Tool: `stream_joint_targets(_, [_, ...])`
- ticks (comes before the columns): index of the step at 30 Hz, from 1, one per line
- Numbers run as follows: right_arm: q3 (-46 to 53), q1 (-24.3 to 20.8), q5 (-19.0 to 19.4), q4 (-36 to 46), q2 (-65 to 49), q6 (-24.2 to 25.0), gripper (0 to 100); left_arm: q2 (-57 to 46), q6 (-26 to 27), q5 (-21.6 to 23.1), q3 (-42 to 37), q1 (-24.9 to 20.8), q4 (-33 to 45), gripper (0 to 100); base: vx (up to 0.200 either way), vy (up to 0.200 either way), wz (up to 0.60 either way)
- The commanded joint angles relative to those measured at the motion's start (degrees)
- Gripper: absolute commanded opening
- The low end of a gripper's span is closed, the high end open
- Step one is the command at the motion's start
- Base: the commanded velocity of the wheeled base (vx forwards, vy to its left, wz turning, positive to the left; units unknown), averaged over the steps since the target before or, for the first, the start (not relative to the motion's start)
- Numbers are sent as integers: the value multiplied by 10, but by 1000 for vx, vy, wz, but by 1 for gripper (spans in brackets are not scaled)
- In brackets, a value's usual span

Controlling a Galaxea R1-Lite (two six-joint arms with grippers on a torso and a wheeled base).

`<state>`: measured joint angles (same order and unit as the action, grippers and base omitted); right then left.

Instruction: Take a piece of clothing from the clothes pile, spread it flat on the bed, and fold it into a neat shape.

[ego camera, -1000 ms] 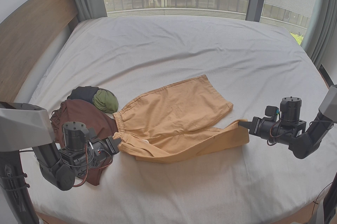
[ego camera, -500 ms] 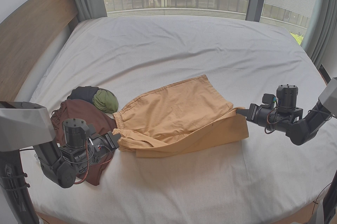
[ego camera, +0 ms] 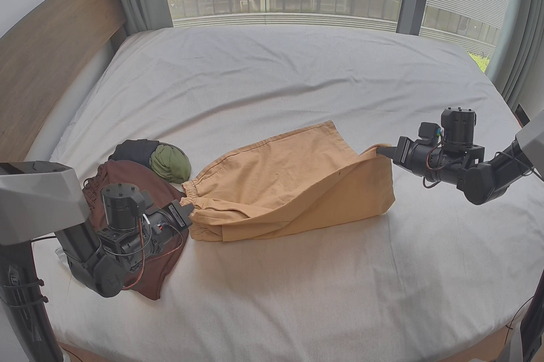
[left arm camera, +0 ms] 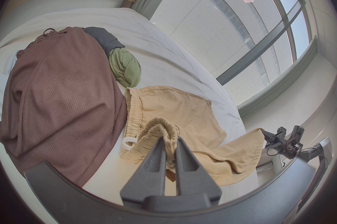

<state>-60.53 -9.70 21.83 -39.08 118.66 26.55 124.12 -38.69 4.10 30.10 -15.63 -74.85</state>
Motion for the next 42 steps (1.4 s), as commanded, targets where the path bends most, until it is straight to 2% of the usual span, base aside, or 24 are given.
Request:
stream_joint_targets(1, [-41,-1,1,6,17,0,0,2,-9,-9,15,2,0,0,0,0,0])
stream_joint_targets(15, [-197,0,1,96,79,0,0,2,-35,-24,39,5,0,0,0,0,0])
stream_joint_targets(24, [-290,-3,1,158,109,-2,0,17,-36,-25,52,24,-5,0,0,0,0])
stream_joint_targets(29, [-353,-2,0,195,139,-4,0,33,-36,-41,65,31,-10,0,0,0,0])
stream_joint_targets(42, [-487,0,-1,262,206,-4,0,67,-47,-50,84,35,-29,0,0,0,0])
